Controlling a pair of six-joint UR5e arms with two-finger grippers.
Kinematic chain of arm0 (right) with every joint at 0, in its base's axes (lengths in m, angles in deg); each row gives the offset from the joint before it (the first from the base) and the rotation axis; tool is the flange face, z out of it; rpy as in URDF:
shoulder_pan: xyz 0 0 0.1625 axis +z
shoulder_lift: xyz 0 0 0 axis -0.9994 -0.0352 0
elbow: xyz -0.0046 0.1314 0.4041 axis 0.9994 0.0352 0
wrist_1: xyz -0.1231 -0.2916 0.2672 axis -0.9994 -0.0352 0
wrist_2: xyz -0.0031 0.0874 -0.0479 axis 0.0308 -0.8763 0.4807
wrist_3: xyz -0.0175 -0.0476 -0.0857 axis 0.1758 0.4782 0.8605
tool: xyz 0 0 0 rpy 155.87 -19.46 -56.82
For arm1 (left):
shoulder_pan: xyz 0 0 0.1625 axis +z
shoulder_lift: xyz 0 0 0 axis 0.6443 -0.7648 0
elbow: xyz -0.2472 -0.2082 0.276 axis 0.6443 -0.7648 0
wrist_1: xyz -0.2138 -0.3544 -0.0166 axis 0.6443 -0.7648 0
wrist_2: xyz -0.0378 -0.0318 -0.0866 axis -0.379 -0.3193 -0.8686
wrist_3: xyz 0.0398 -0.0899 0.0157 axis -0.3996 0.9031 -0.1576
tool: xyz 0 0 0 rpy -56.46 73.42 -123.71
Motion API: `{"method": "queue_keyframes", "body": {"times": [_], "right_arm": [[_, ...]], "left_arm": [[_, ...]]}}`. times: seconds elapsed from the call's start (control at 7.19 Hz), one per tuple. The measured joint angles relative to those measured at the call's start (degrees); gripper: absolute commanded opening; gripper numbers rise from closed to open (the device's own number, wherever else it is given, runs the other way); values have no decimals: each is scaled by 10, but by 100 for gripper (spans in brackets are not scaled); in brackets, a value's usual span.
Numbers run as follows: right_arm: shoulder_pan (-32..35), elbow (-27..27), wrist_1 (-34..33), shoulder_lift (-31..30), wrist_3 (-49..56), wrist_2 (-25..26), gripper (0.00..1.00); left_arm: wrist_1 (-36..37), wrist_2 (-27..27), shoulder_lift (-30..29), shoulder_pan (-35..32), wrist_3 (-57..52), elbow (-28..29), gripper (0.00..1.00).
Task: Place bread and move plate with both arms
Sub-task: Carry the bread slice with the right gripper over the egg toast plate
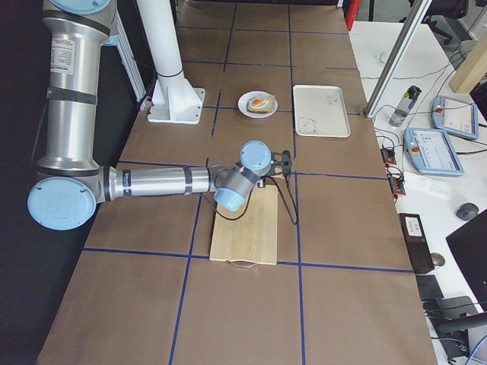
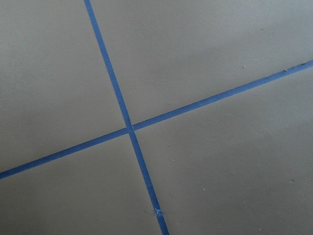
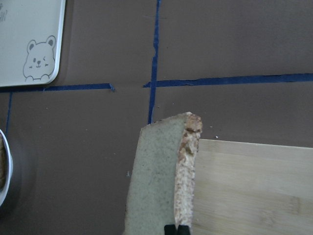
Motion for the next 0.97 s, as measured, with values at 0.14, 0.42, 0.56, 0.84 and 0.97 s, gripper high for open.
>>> {"method": "queue_keyframes", "body": {"times": [0.14,0.42,0.56,0.84,0.97], "right_arm": [[-30,-2,-1,49,-65,16,0],[-121,-5,-1,142,-189,105,0],[-181,-4,-2,180,-230,168,0],[-304,3,-11,247,-266,319,0],[-348,5,-16,272,-284,376,0]], "left_arm": [[0,-5,0,0,0,0,100],[1,-7,0,0,0,0,100],[1,-7,0,0,0,0,100],[0,-8,0,0,0,0,100],[1,-8,0,0,0,0,100]]}}
